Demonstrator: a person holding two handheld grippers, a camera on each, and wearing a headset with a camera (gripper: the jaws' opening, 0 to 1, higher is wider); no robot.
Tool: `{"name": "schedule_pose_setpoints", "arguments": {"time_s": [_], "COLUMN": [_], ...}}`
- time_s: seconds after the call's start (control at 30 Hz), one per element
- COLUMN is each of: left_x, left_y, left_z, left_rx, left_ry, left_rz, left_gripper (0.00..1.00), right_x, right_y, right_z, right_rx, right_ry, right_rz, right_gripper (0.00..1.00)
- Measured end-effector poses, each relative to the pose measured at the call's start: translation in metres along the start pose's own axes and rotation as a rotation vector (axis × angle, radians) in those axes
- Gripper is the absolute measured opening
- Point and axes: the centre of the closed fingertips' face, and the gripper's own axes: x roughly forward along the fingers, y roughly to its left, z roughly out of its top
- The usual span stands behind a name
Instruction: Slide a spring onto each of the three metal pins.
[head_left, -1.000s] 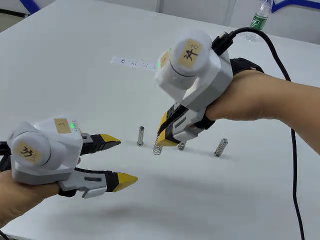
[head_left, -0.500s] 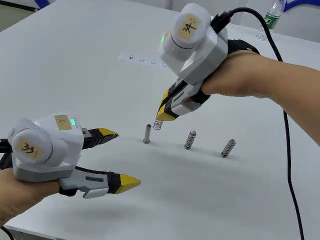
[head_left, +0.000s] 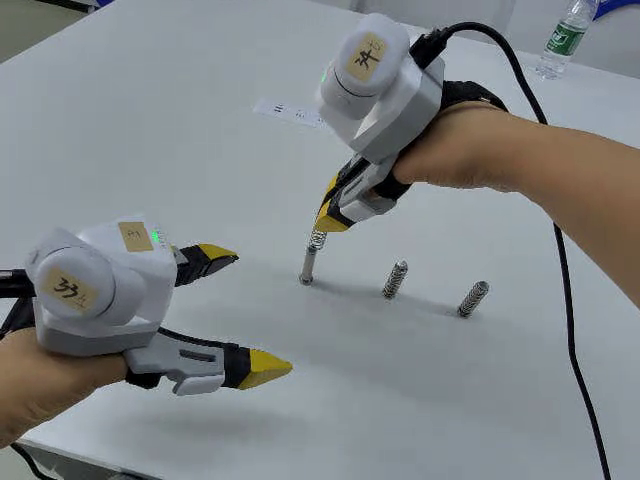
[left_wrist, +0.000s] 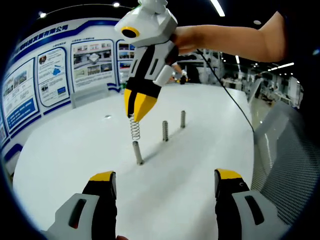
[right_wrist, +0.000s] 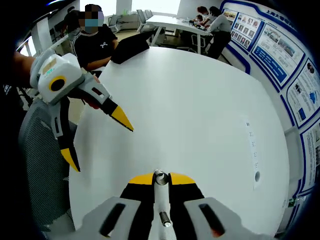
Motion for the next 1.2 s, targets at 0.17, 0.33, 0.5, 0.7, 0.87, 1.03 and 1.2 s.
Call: {"name": "schedule_pose_setpoints", "arguments": {"time_s": [0.17,0.33,0.5,0.7,0.87,1.03,1.2], "left_x": [0.001,0.001,0.0,0.0,0.001,0.001,0.0], "left_y": [-0.001,-0.001,0.0,0.0,0.0,0.0,0.001], "left_z": [0.0,0.001,0.0,-0.002,-0.002,-0.003,-0.004], "left_rx": [0.001,0.0,-0.001,-0.002,-0.003,-0.004,-0.007], "left_ry": [0.002,-0.003,-0.004,-0.003,-0.004,-0.003,-0.001], "left_rz": [-0.005,-0.006,-0.007,-0.009,-0.011,-0.012,-0.011], "left_gripper": [0.83,0.83,0.82,0.81,0.8,0.79,0.78], "right_x": [0.003,0.005,0.008,0.01,0.016,0.023,0.033], "right_y": [0.0,0.0,-0.001,0.0,0.001,0.002,0.005], "right_z": [-0.001,-0.001,0.0,-0.002,-0.003,-0.005,-0.01], "right_rx": [0.004,0.005,0.006,0.008,0.004,0.01,0.019], "right_ry": [0.002,0.005,0.011,0.021,0.033,0.046,0.063], "right_rz": [0.004,0.005,0.012,0.017,0.021,0.023,0.032], "right_gripper": [0.11,0.11,0.11,0.11,0.11,0.11,0.11]}}
